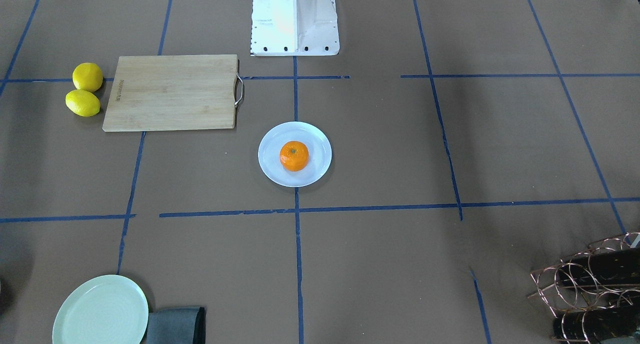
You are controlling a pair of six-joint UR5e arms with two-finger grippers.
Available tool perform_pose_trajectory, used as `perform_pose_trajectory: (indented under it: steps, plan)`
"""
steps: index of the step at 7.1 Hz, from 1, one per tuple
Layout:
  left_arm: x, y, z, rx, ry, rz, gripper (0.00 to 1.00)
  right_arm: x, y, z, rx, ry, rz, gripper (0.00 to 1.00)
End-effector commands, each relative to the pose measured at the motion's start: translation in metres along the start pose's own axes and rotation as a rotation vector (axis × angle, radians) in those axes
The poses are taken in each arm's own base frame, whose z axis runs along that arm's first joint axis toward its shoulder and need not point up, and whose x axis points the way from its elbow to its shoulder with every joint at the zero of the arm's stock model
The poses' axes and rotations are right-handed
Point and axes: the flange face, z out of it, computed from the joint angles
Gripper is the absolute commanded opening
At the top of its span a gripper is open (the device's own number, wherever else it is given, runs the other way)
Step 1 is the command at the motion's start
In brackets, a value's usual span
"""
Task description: Pick orange to plate
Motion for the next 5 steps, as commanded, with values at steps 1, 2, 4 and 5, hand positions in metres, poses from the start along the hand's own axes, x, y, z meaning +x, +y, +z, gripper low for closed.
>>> perform_pose_trajectory:
  steps: [1,2,4,5]
  plan:
    - [0.0022,-0.0006,0.0030,-0.007,0.000,0.004,1.00,0.0025,0.0008,0.0025,-0.005,-0.004,0.007,1.00]
    - [0.0022,-0.0007,0.0039,-0.008,0.000,0.005,1.00,0.0044,0.0004,0.0040,-0.009,-0.003,0.011,1.00]
    - [0.0086,-0.0024,-0.0020,0.003,0.000,0.018,1.00,0.0050,0.0012,0.0046,-0.011,-0.003,0.012,1.00]
    - [0.0111,-0.0082,-0.0036,0.009,-0.001,0.026,1.00,0.0051,0.0018,0.0051,-0.011,-0.008,0.013,1.00]
